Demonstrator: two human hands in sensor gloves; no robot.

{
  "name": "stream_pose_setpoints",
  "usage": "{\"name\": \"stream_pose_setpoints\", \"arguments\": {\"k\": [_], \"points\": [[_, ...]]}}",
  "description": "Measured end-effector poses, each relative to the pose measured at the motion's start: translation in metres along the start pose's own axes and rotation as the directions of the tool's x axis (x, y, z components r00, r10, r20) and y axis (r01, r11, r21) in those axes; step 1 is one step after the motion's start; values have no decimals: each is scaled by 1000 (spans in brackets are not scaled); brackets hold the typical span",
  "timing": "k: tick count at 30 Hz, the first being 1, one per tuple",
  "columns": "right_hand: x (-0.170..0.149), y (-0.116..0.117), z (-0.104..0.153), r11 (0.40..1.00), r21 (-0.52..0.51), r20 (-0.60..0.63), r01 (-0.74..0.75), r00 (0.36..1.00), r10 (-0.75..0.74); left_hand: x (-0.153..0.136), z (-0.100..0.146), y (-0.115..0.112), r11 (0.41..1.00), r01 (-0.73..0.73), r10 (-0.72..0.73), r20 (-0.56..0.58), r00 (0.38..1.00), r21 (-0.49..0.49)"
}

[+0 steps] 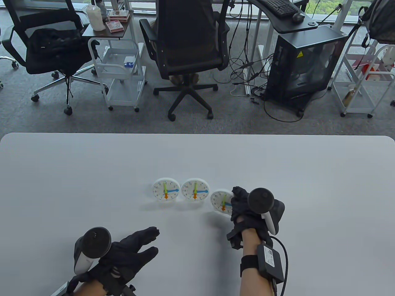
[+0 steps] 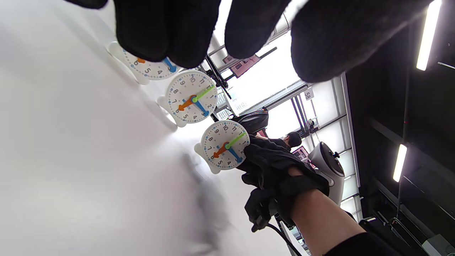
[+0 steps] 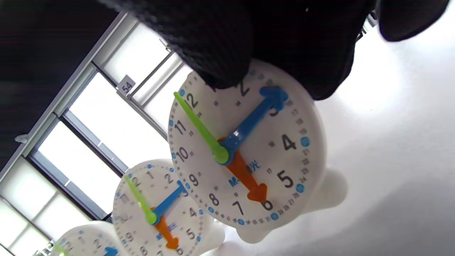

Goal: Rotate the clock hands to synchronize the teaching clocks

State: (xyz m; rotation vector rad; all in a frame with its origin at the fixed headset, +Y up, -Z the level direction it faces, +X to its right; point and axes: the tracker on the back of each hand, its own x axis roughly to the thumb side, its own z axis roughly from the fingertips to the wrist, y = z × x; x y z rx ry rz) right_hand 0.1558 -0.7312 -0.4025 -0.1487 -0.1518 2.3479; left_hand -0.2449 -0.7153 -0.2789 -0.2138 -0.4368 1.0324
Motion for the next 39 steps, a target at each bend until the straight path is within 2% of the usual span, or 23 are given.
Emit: {"name": "stream_pose_setpoints", "arguments": {"k": [5, 9, 17, 24, 30, 33, 37, 39], "points": [[-6, 9, -16, 999, 2, -1, 45, 999, -45, 0, 0, 1, 1000, 0, 0, -4, 1000, -2], [-4, 12, -22, 1000, 7, 27, 15, 1000, -15, -1, -1, -1, 1000, -2, 1, -16, 1000, -19], [3, 2, -9, 1000, -19, 87, -17, 996, 18, -1, -2, -2, 1000, 10, -11, -18, 1000, -24], [39, -14, 35, 998, -66, 220, 3, 975, 11, 2, 0, 1, 998, 66, -66, 4, 998, 13], [89, -8, 106, 998, 5, 388, -62, 920, 55, 3, 2, 6, 979, 183, -184, 4, 983, 85], [102, 1, 135, 996, 19, 449, -87, 891, 69, 3, 3, 7, 969, 219, -221, 2, 975, 110], [109, 12, 147, 987, 58, 539, -147, 837, 92, 1, 2, 4, 962, 249, -248, -22, 969, 108], [111, 12, 147, 985, 32, 560, -170, 819, 123, 1, 2, 5, 960, 252, -251, -25, 968, 122]]}}
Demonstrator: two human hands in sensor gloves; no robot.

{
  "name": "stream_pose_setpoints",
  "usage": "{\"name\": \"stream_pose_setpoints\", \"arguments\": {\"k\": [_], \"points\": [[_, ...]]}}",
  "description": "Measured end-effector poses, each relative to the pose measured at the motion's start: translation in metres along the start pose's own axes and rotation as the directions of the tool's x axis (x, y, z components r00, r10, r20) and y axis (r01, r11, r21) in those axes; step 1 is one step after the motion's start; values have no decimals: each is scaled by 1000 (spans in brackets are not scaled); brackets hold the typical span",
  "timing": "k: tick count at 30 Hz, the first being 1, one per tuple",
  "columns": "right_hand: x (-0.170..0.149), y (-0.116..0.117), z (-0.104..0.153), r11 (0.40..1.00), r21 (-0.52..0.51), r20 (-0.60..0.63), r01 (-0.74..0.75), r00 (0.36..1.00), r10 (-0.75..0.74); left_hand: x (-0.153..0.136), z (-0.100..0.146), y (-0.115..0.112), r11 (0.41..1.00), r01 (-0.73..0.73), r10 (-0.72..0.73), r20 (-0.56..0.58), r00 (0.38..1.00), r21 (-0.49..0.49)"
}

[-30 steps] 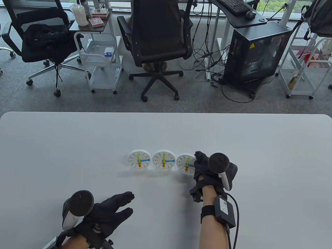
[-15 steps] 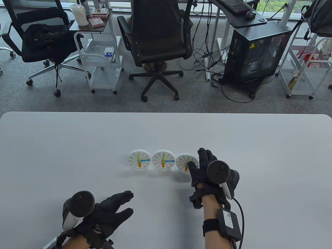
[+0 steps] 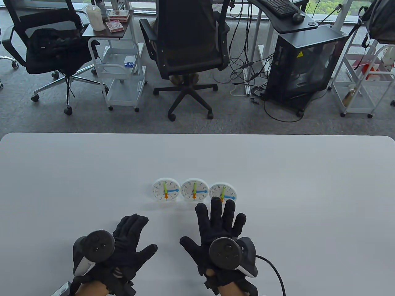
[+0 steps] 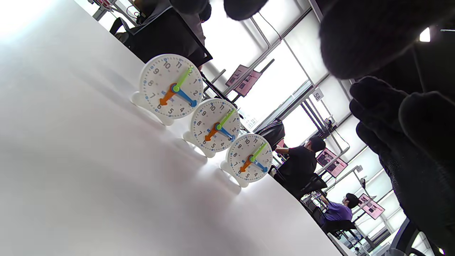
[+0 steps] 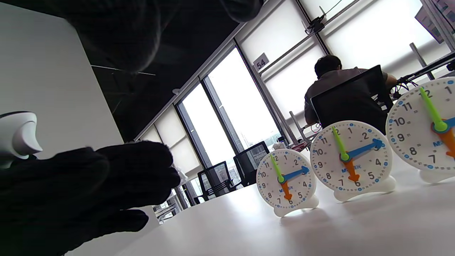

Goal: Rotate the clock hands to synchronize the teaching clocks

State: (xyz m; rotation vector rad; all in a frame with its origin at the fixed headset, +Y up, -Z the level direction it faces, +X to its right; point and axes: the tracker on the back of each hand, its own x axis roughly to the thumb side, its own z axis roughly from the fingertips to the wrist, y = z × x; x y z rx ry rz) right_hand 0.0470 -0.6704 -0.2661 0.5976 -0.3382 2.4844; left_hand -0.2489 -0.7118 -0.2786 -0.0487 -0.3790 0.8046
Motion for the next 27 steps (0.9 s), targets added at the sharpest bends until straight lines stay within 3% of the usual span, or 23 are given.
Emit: {"name": "stream_pose_setpoints", "arguments": {"k": [3, 10, 27], "points": [[-1, 2, -1, 1000, -12, -4, -11, 1000, 11, 0, 1, 1, 999, 20, -20, -2, 1000, 29], [-4, 14, -3, 999, 47, -33, 26, 999, -24, -3, -2, -9, 999, 25, -25, -19, 1000, -28], [-6, 16, -3, 997, 52, -62, 51, 997, -48, -1, -3, -16, 997, -6, 4, -22, 1000, -83]]}}
